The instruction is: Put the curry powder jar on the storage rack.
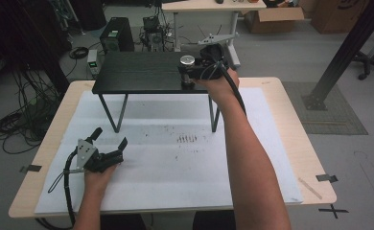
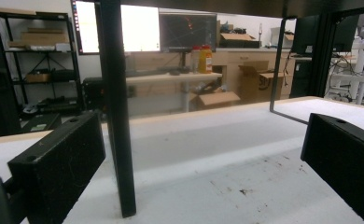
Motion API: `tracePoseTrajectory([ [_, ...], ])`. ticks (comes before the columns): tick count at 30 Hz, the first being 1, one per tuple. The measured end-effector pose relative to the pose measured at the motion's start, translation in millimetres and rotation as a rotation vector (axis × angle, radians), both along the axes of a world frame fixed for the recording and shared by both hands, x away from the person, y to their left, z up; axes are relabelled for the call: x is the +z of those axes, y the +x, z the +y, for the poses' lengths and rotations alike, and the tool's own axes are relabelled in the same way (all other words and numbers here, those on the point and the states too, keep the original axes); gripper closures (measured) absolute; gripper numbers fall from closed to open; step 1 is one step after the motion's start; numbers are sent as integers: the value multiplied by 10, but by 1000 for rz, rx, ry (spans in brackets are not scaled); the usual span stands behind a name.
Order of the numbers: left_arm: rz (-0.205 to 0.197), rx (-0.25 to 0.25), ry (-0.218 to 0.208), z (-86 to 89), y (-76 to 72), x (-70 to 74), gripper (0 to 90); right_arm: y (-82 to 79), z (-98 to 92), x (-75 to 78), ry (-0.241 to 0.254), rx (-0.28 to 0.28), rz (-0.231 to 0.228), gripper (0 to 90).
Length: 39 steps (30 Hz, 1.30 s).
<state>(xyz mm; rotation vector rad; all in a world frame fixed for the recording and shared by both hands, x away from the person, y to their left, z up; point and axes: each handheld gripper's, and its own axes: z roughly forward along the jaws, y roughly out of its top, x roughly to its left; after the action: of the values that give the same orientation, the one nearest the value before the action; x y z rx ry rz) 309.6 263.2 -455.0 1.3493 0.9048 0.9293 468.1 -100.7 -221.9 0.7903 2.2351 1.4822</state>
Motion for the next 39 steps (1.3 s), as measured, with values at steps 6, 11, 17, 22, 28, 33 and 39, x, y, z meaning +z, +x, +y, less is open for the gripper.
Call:
tracePoseTrajectory([
  [6,0,0,0,2,2,0,2,11,-19,-20,8,-4,6,488],
  [11,0,1,0,0,1,0,2,13,-26,-26,11,-3,10,489],
  [17,0,1,1,1,2,0,2,14,-24,-25,11,-4,11,487],
  [22,1,1,-1,0,1,0,2,10,-35,-23,35,-18,21,398],
  [28,0,1,1,1,2,0,2,-3,-49,-19,40,-17,31,354],
  [33,1,0,2,1,0,0,2,-19,-70,-5,53,-14,34,317],
  [39,1,1,2,1,1,0,2,-56,-135,18,69,-21,29,292],
])
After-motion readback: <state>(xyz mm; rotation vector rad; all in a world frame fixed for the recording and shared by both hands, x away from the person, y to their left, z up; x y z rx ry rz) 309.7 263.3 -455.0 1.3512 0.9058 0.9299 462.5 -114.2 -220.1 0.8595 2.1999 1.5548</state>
